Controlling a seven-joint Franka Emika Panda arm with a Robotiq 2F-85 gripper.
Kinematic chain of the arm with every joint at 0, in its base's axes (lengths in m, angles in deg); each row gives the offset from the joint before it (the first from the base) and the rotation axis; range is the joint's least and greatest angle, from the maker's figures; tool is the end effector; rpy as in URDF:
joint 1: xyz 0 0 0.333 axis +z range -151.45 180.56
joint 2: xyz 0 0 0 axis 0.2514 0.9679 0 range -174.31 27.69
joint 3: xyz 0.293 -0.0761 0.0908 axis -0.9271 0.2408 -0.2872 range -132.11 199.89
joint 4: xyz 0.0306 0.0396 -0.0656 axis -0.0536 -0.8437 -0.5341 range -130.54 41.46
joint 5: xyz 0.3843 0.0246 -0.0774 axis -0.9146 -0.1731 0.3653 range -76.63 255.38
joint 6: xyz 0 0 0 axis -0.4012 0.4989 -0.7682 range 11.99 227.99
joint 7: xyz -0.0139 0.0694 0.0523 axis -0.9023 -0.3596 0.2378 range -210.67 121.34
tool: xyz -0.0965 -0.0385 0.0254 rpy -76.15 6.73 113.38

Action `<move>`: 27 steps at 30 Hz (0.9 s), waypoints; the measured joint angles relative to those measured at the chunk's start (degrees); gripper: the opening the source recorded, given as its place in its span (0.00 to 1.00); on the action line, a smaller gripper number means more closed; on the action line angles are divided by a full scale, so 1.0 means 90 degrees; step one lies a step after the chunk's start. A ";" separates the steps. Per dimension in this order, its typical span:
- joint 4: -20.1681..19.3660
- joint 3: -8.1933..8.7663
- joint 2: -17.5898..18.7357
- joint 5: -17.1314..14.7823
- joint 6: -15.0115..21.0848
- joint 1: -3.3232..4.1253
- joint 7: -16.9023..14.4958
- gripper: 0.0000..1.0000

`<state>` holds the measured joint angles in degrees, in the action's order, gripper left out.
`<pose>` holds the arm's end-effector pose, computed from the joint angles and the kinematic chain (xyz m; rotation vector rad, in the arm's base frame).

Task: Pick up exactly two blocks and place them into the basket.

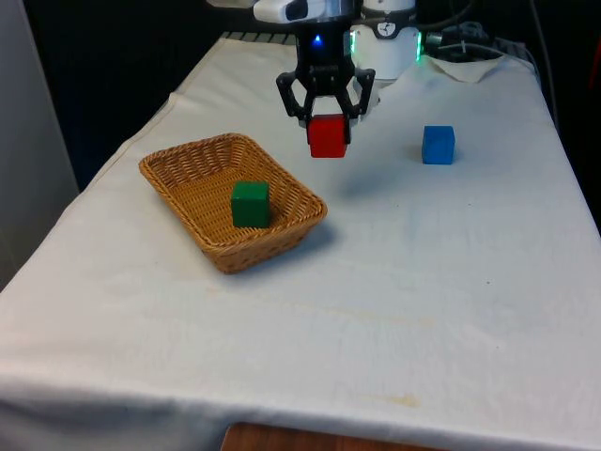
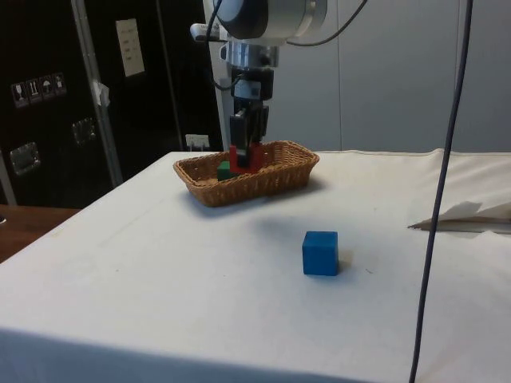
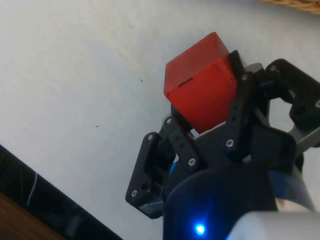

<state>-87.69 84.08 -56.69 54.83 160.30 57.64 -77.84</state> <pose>0.5193 -0.0784 0.2663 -3.0551 0.0175 -0.2209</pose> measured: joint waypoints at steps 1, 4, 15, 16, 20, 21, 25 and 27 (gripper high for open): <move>0.0000 0.0000 0.0000 0.0000 0.0000 0.0000 0.0051 0.00; 0.0000 0.0000 0.0000 0.0000 0.0000 0.0000 0.0223 0.00; 0.0013 0.0064 0.0064 0.0000 0.0000 -0.0057 0.0299 0.00; 0.0019 0.0089 0.0095 0.0000 -0.0006 -0.0070 0.0293 0.00; 0.0038 0.0146 0.0223 -0.0045 -0.0025 -0.0127 0.0274 0.00; 0.0038 0.0146 0.0223 -0.0045 -0.0025 -0.0127 0.0274 0.00; 0.0064 0.0185 0.0452 -0.0293 -0.0025 -0.0223 0.0089 0.00; 0.0076 0.0197 0.0503 -0.0369 -0.0025 -0.0242 0.0032 0.00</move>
<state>-87.00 85.86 -52.17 51.50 160.07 55.47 -77.55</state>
